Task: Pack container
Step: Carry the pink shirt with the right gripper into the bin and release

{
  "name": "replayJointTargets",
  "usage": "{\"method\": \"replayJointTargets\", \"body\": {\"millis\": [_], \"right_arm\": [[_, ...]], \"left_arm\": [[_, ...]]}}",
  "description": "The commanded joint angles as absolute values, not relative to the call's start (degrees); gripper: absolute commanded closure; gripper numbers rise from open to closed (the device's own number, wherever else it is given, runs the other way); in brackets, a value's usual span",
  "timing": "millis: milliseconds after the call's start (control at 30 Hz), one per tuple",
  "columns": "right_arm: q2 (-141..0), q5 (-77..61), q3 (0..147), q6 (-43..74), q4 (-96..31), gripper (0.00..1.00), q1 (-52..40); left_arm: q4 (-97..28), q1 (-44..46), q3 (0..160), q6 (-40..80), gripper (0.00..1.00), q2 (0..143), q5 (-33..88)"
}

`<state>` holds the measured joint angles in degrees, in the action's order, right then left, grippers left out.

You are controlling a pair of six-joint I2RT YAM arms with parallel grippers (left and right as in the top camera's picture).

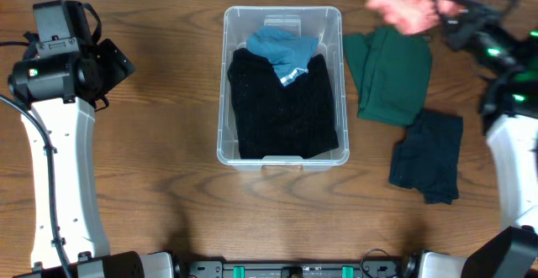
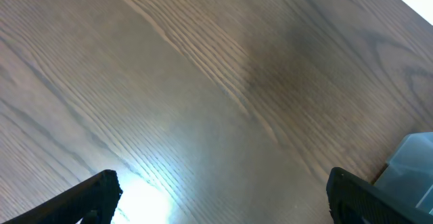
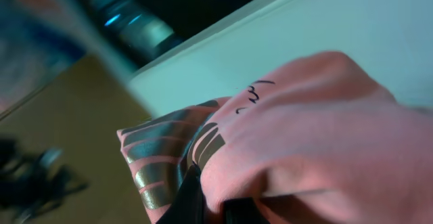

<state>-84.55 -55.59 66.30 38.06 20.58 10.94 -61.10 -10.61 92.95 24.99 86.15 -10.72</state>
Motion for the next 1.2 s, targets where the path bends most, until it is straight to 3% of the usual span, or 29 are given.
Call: {"method": "replayJointTargets", "body": {"millis": [0,233,667,800,1167], "right_arm": [[-83.94,-57.84,66.70,31.22,21.80,0.96,2.83],[-88.36,-55.51,66.70,16.49,20.34,0.97,-10.59],[-99.09,-54.08,66.67,16.10,0.82,0.98,-18.00],[-98.04,-54.11,66.67,18.44,-2.35,0.89,-17.12],[-90.15,-56.86,66.67,9.26,-16.05,0.34,-16.82]], "left_arm": [[-61.23,-10.81,93.23,24.03,0.02,86.11,-11.22],[-61.23,-10.81,93.23,24.03,0.02,86.11,-11.22],[-61.23,-10.81,93.23,24.03,0.02,86.11,-11.22],[-61.23,-10.81,93.23,24.03,0.02,86.11,-11.22],[-61.23,-10.81,93.23,24.03,0.02,86.11,-11.22]]}}
